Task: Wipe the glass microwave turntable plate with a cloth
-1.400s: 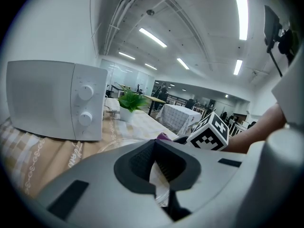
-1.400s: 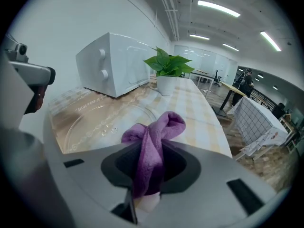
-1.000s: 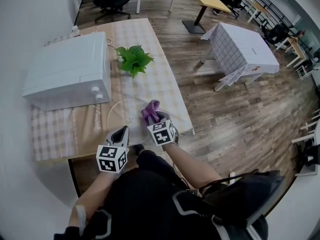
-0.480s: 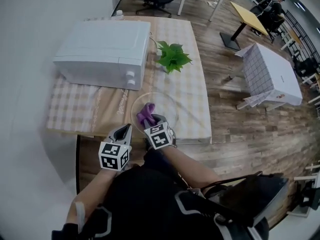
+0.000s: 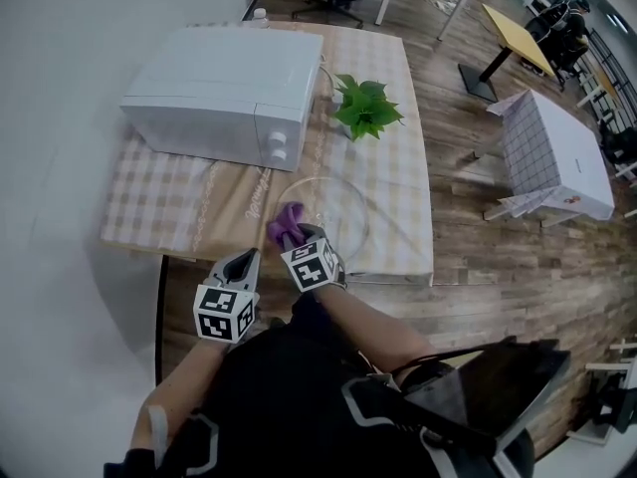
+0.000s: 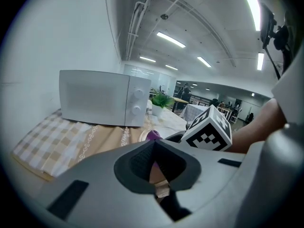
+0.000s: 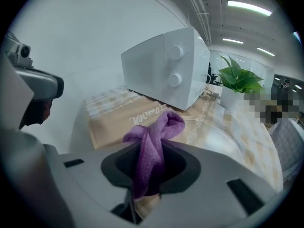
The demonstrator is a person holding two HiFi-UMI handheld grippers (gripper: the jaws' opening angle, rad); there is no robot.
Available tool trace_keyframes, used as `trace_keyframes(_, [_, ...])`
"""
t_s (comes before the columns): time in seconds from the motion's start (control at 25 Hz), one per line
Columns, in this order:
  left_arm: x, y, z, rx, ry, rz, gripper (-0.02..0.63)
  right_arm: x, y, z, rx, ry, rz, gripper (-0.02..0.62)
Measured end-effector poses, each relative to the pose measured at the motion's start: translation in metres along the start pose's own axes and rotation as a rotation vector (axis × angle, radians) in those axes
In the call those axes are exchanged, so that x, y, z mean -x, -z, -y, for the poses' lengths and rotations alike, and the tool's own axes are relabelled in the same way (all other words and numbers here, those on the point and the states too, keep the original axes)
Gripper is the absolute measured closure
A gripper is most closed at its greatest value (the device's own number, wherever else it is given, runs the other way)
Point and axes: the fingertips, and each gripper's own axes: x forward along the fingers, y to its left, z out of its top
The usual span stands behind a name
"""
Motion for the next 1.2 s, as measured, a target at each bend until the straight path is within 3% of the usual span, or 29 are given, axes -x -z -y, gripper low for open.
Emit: trace_keyframes(1.2, [-0.042,-0.009,0.085,-0.091,0.235,-0.011,0.602,0.069,0.073,0.108,-0.193,0.246,-0.049,0.494])
